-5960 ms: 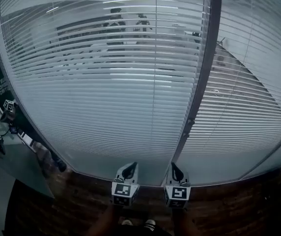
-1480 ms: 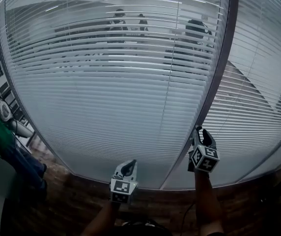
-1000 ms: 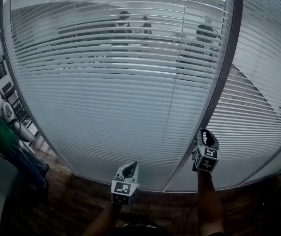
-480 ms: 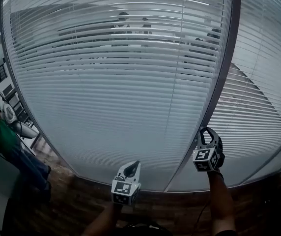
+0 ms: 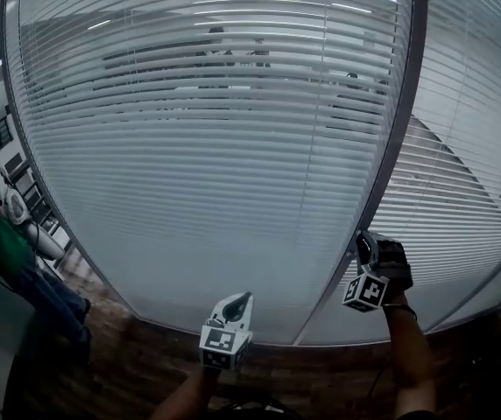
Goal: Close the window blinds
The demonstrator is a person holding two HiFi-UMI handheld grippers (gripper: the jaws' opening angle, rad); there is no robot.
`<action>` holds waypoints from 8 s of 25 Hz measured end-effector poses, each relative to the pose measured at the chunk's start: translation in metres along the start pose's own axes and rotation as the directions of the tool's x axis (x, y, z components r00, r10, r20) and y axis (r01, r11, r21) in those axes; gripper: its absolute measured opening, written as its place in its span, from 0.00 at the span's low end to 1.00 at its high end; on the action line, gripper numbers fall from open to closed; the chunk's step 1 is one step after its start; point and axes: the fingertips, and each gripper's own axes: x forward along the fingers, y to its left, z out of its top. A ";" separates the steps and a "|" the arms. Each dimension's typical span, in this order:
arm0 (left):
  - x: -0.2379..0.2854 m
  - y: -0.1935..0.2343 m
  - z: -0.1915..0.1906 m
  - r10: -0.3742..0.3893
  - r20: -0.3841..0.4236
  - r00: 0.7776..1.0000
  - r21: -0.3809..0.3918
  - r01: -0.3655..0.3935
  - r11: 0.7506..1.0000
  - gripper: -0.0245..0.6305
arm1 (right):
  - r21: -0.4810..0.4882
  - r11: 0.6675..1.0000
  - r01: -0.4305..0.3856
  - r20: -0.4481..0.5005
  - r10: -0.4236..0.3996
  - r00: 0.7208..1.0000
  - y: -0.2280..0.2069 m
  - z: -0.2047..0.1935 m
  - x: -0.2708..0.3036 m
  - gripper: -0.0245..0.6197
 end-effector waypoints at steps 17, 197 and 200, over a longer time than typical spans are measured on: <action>0.000 0.001 0.001 0.010 0.003 1.000 -0.012 -0.010 1.000 0.03 | 0.964 0.258 -0.059 0.062 -0.003 0.998 -0.015 -0.015 -0.007 0.25; -0.182 -0.028 0.030 0.060 0.050 0.997 -0.102 -0.054 0.993 0.03 | 0.955 0.265 -0.136 0.147 -0.025 0.989 0.082 0.145 -0.289 0.04; -0.204 -0.027 0.025 0.058 0.054 0.997 -0.095 -0.053 0.994 0.03 | 0.956 0.259 -0.138 0.157 -0.053 0.986 0.085 0.158 -0.308 0.04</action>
